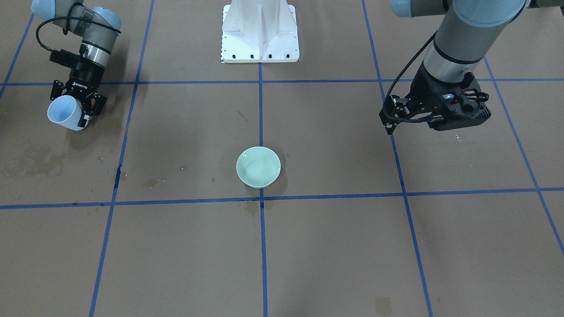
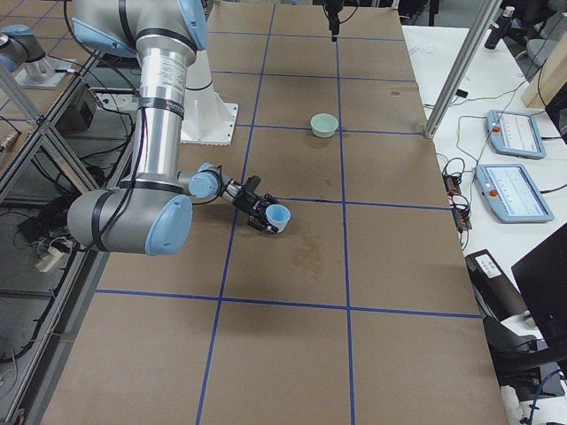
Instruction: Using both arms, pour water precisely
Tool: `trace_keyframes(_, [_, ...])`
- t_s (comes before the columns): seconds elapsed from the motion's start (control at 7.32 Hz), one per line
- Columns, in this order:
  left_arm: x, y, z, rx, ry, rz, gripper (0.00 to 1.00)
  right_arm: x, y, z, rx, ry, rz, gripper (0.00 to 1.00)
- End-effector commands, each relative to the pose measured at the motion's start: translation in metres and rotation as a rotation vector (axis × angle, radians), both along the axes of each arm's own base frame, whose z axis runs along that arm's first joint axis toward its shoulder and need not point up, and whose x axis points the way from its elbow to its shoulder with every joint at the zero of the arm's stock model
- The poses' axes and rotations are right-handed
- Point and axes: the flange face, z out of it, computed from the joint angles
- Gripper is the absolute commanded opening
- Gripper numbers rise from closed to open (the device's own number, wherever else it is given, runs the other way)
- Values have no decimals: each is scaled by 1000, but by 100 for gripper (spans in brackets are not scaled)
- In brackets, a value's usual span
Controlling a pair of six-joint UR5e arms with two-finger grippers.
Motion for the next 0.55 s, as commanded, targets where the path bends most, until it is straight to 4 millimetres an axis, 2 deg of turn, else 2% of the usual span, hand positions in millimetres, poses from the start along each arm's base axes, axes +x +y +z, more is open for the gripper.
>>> trace_keyframes(0.0, [0,0,0,0,-1,1,100,0,1,7,1,2,5,43])
trace_keyframes(0.14, [0,0,0,0,-1,1,100,0,2,7,1,2,3,64])
trace_keyframes(0.27, [0,0,0,0,-1,1,100,1,1,8,1,3,5,99])
trace_keyframes(0.41, [0,0,0,-1,-1,0,100,0,2,8,1,3,3,100])
